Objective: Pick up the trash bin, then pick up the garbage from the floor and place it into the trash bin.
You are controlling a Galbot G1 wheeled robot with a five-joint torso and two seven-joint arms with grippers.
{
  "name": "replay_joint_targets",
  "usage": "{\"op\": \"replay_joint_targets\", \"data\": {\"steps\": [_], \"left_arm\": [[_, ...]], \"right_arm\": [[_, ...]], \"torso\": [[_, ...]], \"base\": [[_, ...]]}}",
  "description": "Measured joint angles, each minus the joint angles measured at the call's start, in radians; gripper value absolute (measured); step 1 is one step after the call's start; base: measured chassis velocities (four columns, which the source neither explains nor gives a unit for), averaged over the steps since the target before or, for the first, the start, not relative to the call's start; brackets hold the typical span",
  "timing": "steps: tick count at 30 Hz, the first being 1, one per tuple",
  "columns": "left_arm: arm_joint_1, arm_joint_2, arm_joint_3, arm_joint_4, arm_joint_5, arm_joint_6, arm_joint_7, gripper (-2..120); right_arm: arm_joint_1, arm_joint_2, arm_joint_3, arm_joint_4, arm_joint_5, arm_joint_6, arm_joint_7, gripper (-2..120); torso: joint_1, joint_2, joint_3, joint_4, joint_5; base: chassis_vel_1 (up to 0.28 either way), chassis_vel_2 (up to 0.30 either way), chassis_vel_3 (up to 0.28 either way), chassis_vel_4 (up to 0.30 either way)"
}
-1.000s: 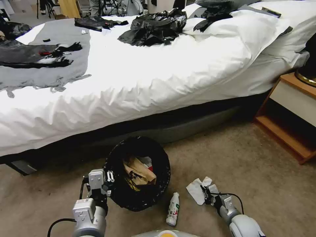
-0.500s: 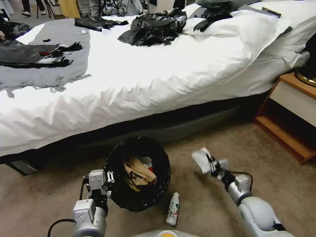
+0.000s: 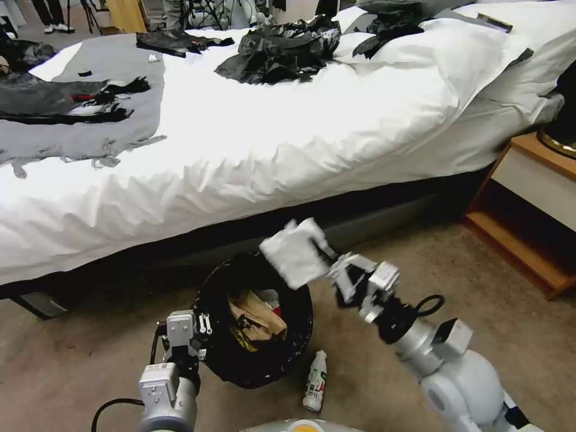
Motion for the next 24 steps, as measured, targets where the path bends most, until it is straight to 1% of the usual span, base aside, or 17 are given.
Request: {"op": "replay_joint_targets", "data": {"steps": [1,3,6,7,9,12,13,16,22,23,24], "left_arm": [[0.0,0.0,0.0,0.0,0.0,0.0,0.0,1],[0.002,-0.003,0.006,-0.001,0.003,0.0,0.0,1],[0.004,-0.007,0.011,-0.002,0.008,0.0,0.0,1],[0.006,-0.008,0.015,-0.005,0.011,0.0,0.0,1],[0.007,-0.009,0.016,-0.005,0.012,0.0,0.0,1],[0.014,-0.011,0.021,-0.011,0.018,-0.003,0.0,1],[0.014,-0.011,0.021,-0.011,0.018,-0.003,0.0,1],[0.018,-0.013,0.028,-0.012,0.025,-0.005,0.0,1],[0.019,-0.016,0.035,-0.012,0.034,-0.006,0.0,1],[0.02,-0.017,0.036,-0.012,0.035,-0.006,-0.001,1],[0.02,-0.017,0.037,-0.013,0.035,-0.006,0.0,1]], "right_arm": [[0.0,0.0,0.0,0.0,0.0,0.0,0.0,0],[0.012,-0.004,-0.042,-0.045,-0.039,0.001,0.007,0],[0.021,0.002,-0.069,-0.076,-0.059,0.001,0.011,0],[0.028,0.013,-0.086,-0.102,-0.069,0.001,0.014,0],[0.032,0.017,-0.092,-0.112,-0.072,0.001,0.015,0],[0.063,0.052,-0.12,-0.19,-0.095,-0.002,0.024,0],[0.063,0.052,-0.12,-0.19,-0.095,-0.002,0.024,0],[0.091,0.084,-0.141,-0.254,-0.102,-0.008,0.041,0],[0.11,0.104,-0.172,-0.309,-0.123,-0.015,0.069,0],[0.112,0.107,-0.178,-0.317,-0.129,-0.019,0.078,0],[0.114,0.108,-0.181,-0.32,-0.132,-0.02,0.084,6]], "torso": [[0.0,0.0,0.0,0.0,0.0],[0.0,0.0,0.0,0.0001,0.0],[0.0,0.0,0.0,0.0001,0.0],[0.0,0.0,0.0,0.0,0.0],[0.0,0.0,0.0,0.0,0.0],[0.0,0.0,0.0,0.0001,-0.0001],[0.0,0.0,0.0,0.0001,-0.0001],[0.0,0.0,0.0,0.0,-0.0001],[0.0,0.0,0.0,0.0,0.0],[0.0,0.0,0.0,0.0,0.0],[0.0,0.0,0.0,0.0,-0.0001]], "base": [[0.0,0.0,0.0,0.0],[0.0,0.0,0.0,0.0],[0.0,0.0,0.0,0.0],[0.0,0.0,0.0,0.0],[0.0,0.0,0.0,0.0],[0.0,0.0,0.0,0.0],[0.0,0.0,0.0,0.0],[0.0,0.0,0.0,0.0],[0.0,0.0,0.0,0.0],[0.0,0.0,0.0,0.0],[0.0,0.0,0.0,0.0]]}}
